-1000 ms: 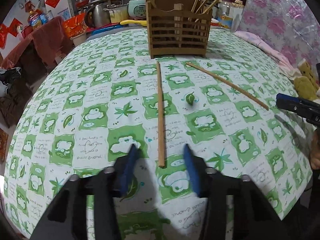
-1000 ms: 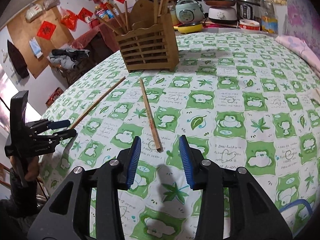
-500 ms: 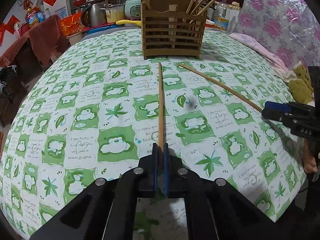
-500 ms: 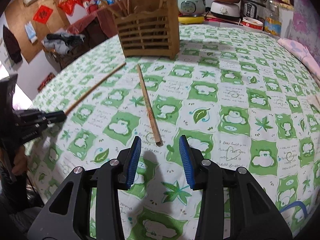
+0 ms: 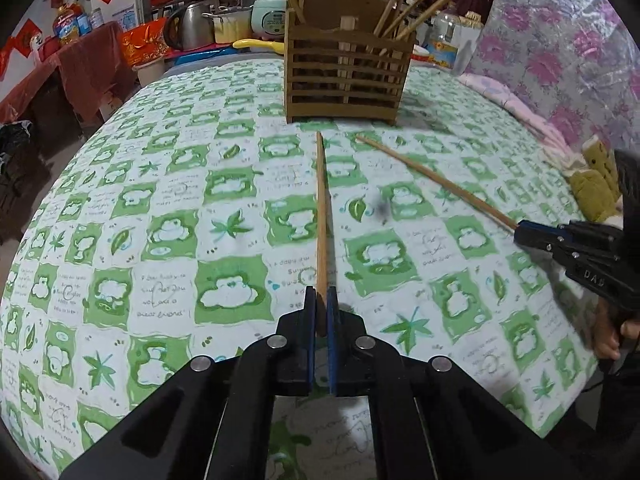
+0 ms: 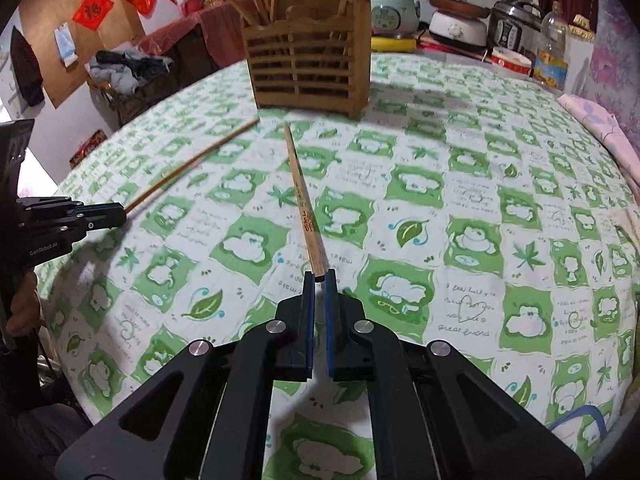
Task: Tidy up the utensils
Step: 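Lift both held chopsticks and carry them over the wooden holder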
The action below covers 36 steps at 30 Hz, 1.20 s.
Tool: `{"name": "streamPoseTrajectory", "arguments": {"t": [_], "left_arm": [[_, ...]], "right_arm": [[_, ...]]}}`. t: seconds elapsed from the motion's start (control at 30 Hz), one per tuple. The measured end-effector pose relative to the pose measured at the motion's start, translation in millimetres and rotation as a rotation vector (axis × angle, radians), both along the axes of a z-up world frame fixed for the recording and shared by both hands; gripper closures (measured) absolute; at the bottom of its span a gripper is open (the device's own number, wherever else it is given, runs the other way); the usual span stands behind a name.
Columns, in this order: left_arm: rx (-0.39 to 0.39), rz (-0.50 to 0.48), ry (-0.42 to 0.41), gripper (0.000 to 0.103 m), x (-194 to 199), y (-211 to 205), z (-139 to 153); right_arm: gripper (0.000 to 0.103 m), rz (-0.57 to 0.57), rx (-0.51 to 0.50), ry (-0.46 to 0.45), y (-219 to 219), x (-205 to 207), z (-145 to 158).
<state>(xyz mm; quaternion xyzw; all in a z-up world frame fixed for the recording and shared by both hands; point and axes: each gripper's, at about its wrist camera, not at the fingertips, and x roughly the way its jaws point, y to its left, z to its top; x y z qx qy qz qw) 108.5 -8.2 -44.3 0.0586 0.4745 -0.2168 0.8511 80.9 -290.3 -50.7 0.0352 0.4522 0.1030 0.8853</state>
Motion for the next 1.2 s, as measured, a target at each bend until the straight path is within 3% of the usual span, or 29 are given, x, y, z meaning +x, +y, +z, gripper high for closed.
{"name": "streamPoseTrajectory", "arguments": {"t": [0.13,0.4,0.5,0.57,0.67,0.87,0.97,1.0,1.1,1.2], "left_arm": [[-0.020,0.001,-0.034,0.098,0.9,0.1,23.2],[-0.070,-0.007,-0.141,0.098,22.8,-15.3,100.7],[-0.091,-0.010,-0.179,0.098,33.1,-25.7,123.6],[-0.107,-0.017,-0.191,0.098,37.3,-32.1,133.5],[-0.118,-0.024,-0.191,0.098,41.2,-38.8,138.3],[-0.122,-0.013,-0.185,0.098,48.3,-42.2,138.0],[-0.125,-0.007,-0.185,0.098,51.9,-41.8,137.7],[-0.127,-0.004,-0.186,0.098,53.2,-41.7,137.7],[-0.132,0.007,-0.187,0.098,56.4,-40.2,137.2],[-0.135,0.015,-0.185,0.098,58.3,-39.5,136.9]], "right_arm": [[0.098,-0.019,0.018,-0.068,-6.3,-1.2,25.2],[0.099,-0.030,0.047,-0.296,-11.4,12.2,123.5],[0.093,-0.010,0.060,-0.306,-8.7,22.1,136.0],[0.089,0.014,0.055,-0.263,-4.7,25.3,124.7],[0.072,0.029,-0.005,-0.178,1.5,25.2,86.4],[0.072,-0.004,-0.006,0.024,-10.8,33.6,11.5],[0.074,0.011,-0.004,0.080,-11.0,38.0,-6.5],[0.084,0.018,-0.008,0.098,-9.2,39.1,-12.0],[0.094,0.033,-0.032,0.080,-4.3,35.7,-14.8],[0.097,0.017,-0.032,0.050,-4.3,30.7,-8.0]]}}
